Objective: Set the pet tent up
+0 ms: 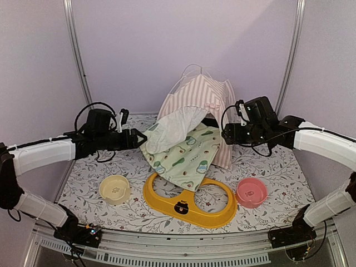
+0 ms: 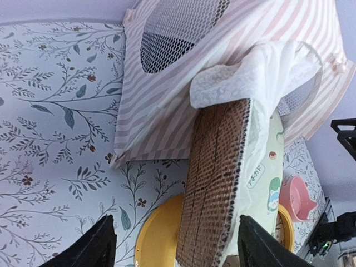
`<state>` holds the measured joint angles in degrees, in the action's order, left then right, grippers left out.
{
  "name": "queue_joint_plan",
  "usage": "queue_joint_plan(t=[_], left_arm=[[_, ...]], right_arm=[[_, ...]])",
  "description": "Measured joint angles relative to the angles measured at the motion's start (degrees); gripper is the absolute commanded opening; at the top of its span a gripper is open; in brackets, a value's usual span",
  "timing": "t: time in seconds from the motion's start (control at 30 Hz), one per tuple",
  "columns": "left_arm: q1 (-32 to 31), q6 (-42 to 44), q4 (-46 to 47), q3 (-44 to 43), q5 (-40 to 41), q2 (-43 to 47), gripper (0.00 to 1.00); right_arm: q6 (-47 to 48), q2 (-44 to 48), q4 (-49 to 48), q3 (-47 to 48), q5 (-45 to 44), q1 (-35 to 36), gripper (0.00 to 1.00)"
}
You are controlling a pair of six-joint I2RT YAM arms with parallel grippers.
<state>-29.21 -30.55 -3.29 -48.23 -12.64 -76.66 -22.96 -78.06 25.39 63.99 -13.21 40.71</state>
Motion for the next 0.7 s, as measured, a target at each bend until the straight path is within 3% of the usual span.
queue_joint_plan(t=[0.2,0.53,0.7], left_arm=[[-1.2,2.4,-3.0,0.0,6.9,4.7,0.73],[-18.5,0.1,-7.9,6.1,16.9,12.8,0.7],[-23.9,-4.8,-7.8,11.2,17.2,9.8,0.7]], right_arm=[[0.8,-3.2,-5.7,0.0,1.2,-1.8,0.54],[1.6,-7.9,-7.5,0.1,1.7,-2.1,0.43],[2.1,-9.0,-7.9,0.3,1.8,-2.1,0.26]])
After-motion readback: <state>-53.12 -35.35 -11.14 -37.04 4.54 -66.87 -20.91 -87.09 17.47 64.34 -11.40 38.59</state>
